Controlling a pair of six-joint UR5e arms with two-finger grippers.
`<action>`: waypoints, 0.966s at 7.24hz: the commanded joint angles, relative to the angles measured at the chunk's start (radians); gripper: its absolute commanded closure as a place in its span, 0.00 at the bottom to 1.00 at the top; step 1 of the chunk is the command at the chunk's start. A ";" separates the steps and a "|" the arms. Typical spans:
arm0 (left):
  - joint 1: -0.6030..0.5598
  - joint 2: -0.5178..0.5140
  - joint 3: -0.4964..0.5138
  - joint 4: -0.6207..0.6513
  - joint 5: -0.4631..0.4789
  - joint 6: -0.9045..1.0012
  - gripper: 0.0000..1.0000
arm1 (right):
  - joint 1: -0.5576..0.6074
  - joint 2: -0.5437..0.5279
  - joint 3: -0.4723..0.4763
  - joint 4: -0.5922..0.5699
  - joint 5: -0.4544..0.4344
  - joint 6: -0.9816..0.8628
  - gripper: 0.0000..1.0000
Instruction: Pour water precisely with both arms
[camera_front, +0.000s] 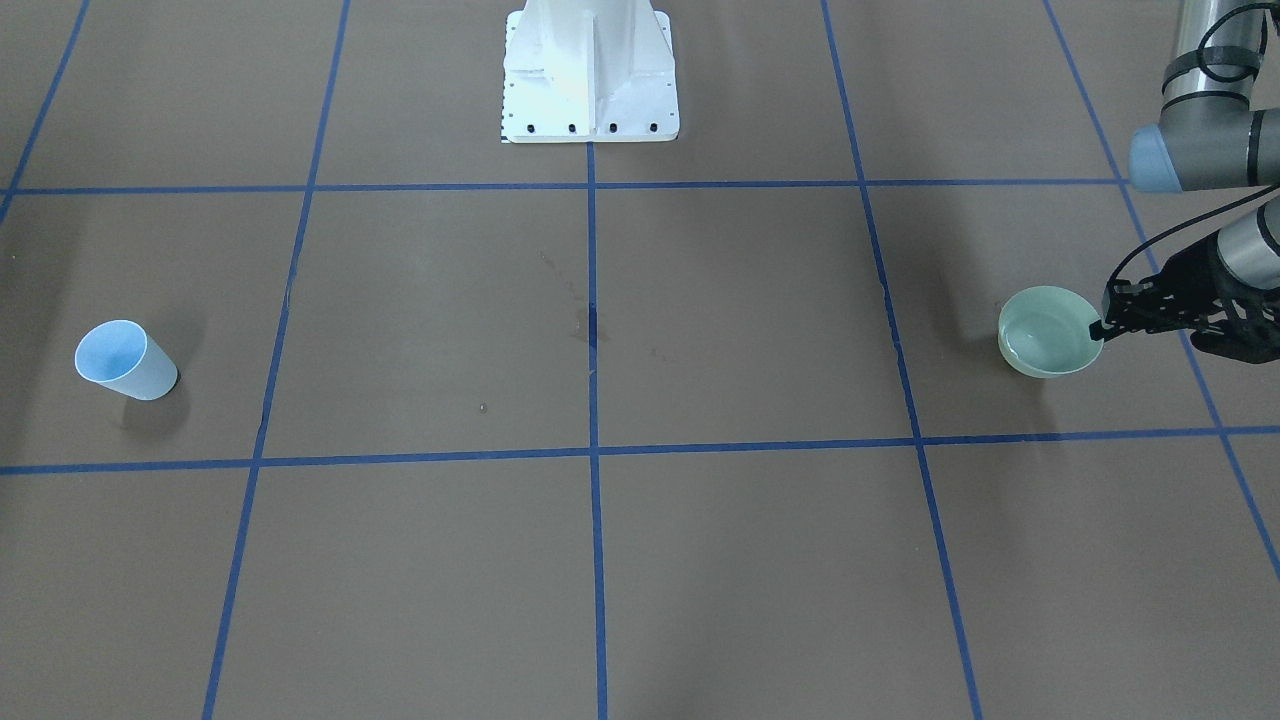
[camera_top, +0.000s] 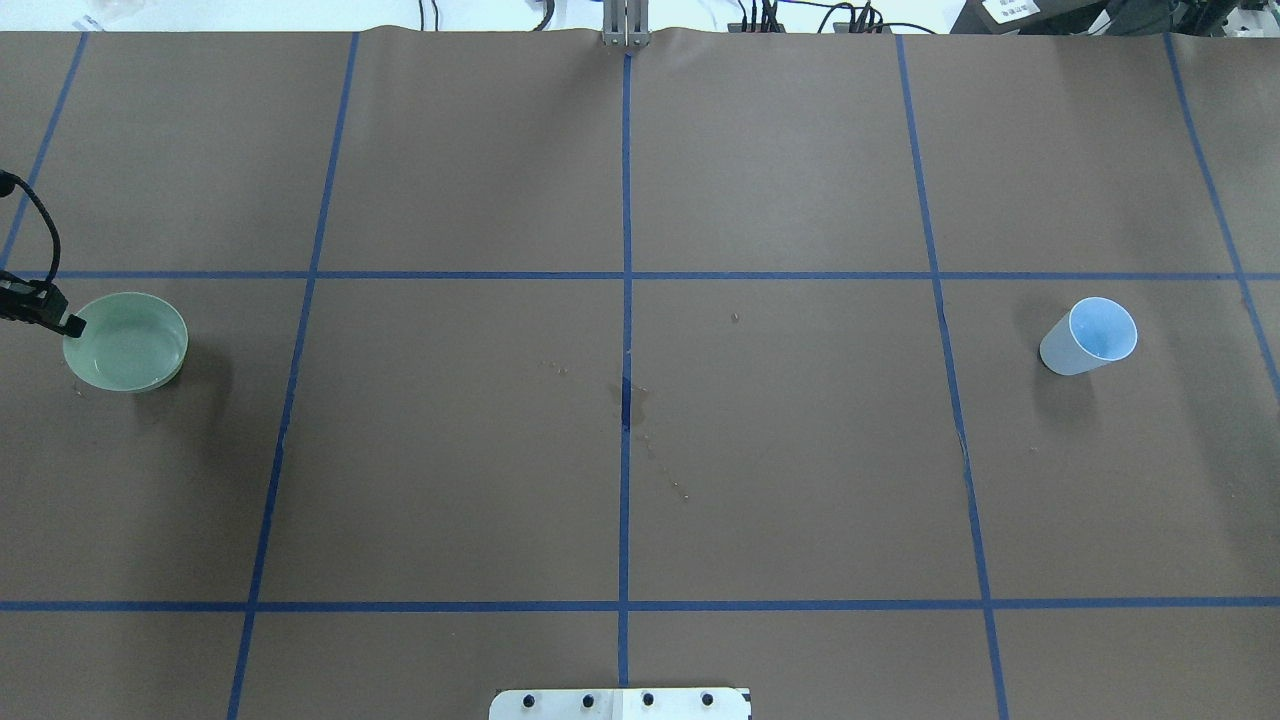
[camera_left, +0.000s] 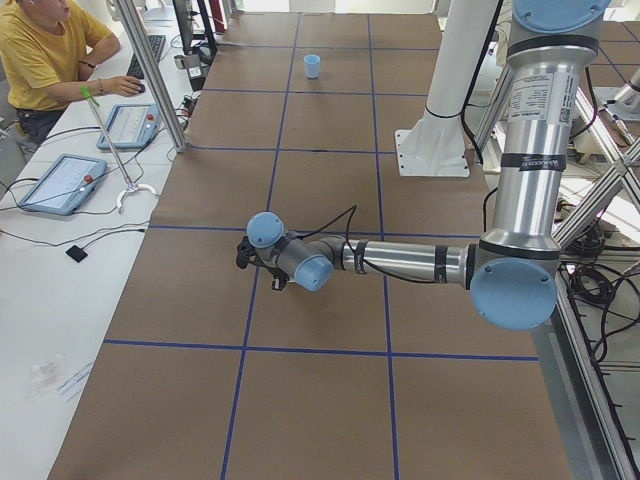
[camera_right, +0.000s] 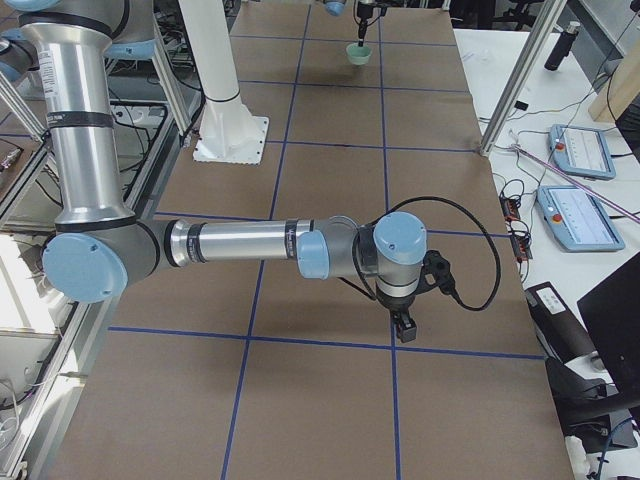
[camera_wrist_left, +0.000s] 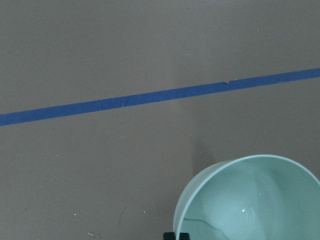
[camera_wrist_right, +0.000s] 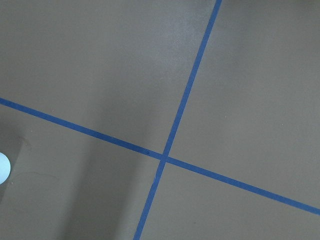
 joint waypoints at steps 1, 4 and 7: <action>0.014 0.000 0.001 -0.007 0.002 -0.005 0.64 | 0.000 0.000 0.000 0.000 0.000 0.000 0.00; 0.012 0.000 -0.015 -0.006 -0.007 -0.008 0.31 | 0.000 0.000 0.000 0.000 0.000 0.000 0.00; -0.081 0.049 -0.103 0.004 0.000 0.008 0.15 | 0.000 0.000 0.000 0.000 0.001 0.000 0.00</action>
